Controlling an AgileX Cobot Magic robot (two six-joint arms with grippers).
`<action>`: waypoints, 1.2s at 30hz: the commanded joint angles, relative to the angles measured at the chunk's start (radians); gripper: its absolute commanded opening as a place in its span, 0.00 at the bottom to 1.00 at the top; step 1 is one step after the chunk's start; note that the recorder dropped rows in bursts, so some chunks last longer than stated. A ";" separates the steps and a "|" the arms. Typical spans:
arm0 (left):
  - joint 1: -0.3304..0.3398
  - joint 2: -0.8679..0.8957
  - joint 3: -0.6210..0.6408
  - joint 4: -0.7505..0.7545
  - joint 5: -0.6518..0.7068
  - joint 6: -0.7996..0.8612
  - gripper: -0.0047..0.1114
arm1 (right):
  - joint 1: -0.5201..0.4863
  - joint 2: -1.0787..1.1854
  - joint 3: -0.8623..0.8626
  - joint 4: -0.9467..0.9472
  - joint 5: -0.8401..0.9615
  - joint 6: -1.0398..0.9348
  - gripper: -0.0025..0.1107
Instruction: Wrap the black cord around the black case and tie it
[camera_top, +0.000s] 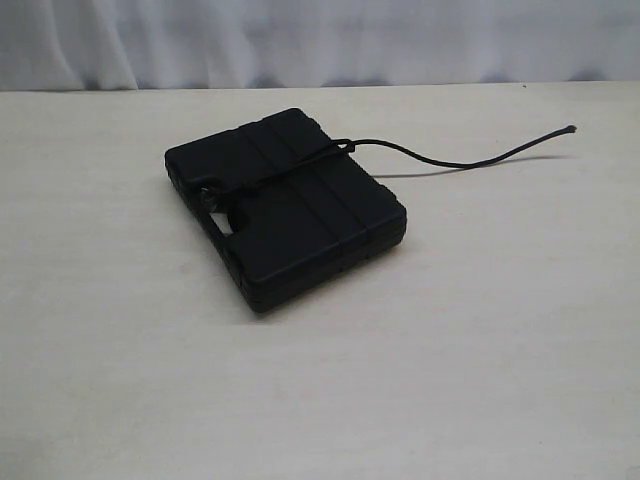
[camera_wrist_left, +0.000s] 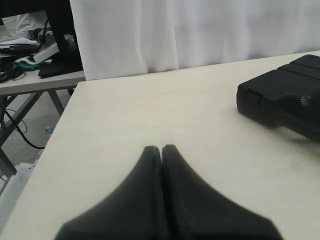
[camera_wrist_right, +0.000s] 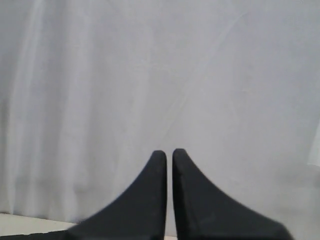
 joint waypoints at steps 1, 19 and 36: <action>0.002 -0.003 0.002 0.000 0.000 -0.001 0.04 | -0.085 -0.073 0.066 -0.010 -0.014 0.012 0.06; 0.002 -0.003 0.002 0.000 0.000 -0.001 0.04 | -0.105 -0.118 0.086 -0.193 0.254 0.126 0.06; 0.002 -0.003 0.002 -0.007 0.000 -0.001 0.04 | -0.105 -0.118 0.086 -0.142 0.529 0.214 0.06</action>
